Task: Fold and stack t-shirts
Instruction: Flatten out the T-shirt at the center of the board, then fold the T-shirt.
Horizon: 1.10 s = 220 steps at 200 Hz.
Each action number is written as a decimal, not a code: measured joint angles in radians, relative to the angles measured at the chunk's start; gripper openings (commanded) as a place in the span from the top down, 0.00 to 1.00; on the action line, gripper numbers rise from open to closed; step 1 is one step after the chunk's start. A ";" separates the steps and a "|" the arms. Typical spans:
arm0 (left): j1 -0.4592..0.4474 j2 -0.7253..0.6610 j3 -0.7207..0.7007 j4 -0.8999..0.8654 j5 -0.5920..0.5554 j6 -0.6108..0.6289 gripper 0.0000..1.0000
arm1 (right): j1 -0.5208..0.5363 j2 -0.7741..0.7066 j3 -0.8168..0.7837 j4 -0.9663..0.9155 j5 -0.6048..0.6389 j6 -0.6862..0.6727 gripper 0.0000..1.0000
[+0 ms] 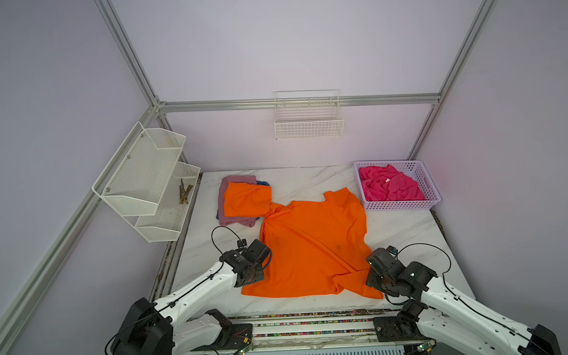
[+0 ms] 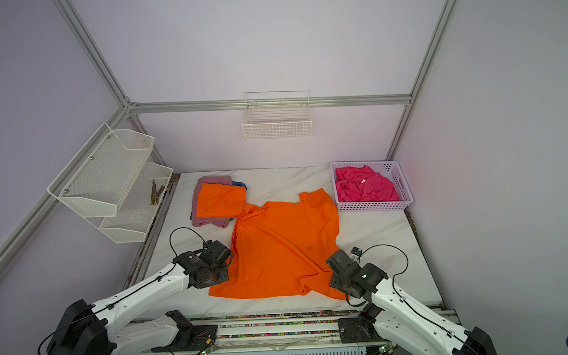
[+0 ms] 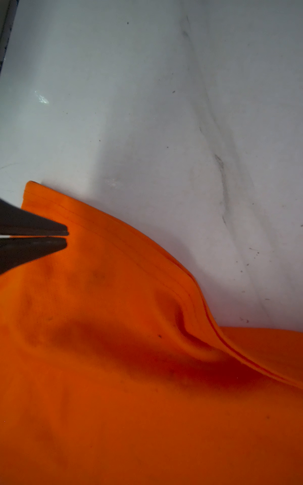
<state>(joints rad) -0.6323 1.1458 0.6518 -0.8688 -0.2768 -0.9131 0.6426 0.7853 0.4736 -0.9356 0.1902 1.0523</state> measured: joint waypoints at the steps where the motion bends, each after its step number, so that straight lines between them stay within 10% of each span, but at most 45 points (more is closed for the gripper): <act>1: 0.000 0.000 0.000 0.000 0.000 0.000 0.90 | 0.000 -0.001 -0.001 0.000 0.000 0.000 0.44; 220: -0.109 -0.064 -0.032 -0.063 0.011 -0.120 0.85 | 0.082 0.090 0.057 -0.005 -0.015 0.028 0.42</act>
<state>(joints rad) -0.7410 1.0817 0.6197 -0.9321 -0.2653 -1.0328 0.7250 0.8753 0.5304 -0.9405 0.1749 1.0801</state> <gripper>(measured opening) 0.129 0.578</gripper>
